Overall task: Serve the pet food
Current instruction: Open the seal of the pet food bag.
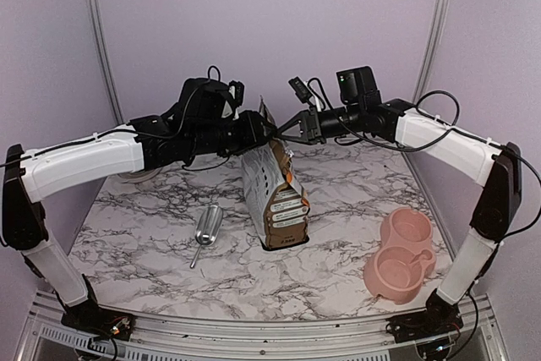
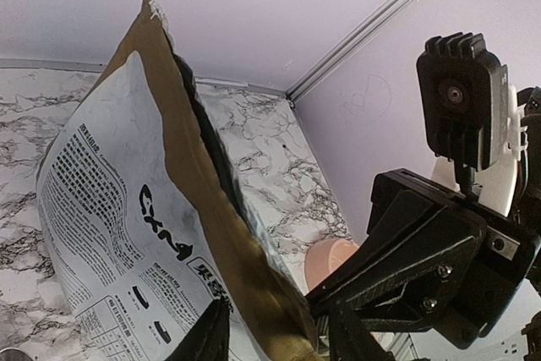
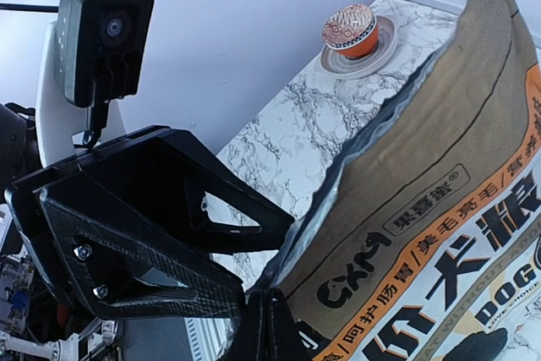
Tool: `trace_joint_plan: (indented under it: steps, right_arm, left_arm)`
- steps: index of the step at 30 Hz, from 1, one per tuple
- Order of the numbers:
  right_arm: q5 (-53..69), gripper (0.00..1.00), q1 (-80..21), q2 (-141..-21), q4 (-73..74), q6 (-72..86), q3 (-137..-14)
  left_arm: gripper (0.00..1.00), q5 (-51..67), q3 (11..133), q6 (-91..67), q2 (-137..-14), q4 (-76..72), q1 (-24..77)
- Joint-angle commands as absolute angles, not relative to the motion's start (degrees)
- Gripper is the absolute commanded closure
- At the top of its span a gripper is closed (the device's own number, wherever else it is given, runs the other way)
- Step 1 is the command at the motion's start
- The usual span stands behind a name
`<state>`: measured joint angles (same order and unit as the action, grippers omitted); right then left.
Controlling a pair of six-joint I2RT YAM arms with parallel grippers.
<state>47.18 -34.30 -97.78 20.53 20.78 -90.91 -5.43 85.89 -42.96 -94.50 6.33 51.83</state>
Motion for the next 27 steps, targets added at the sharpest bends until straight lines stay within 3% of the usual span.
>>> trace_joint_plan:
  steps: [1, 10, 17, 27]
  right_arm:
    - [49.8, 1.00, -36.3, -98.7, 19.3, 20.3, -90.8]
    - [50.4, 1.00, -36.5, -98.7, 17.8, 20.7, -90.0]
    - [50.1, 1.00, -36.0, -97.8, 16.9, 21.0, -89.5]
    - [52.1, 1.00, -34.9, -96.1, 12.8, 23.3, -88.0]
  left_arm:
    - [0.61, -5.2, 87.7, -42.6, -95.6, 7.0, 51.5]
    - [0.77, -5.2, 87.8, -43.3, -96.9, 7.0, 51.5]
    - [0.81, -4.7, 86.3, -43.8, -97.3, 6.4, 51.5]
    - [0.99, -4.4, 83.6, -43.6, -97.3, 4.4, 51.3]
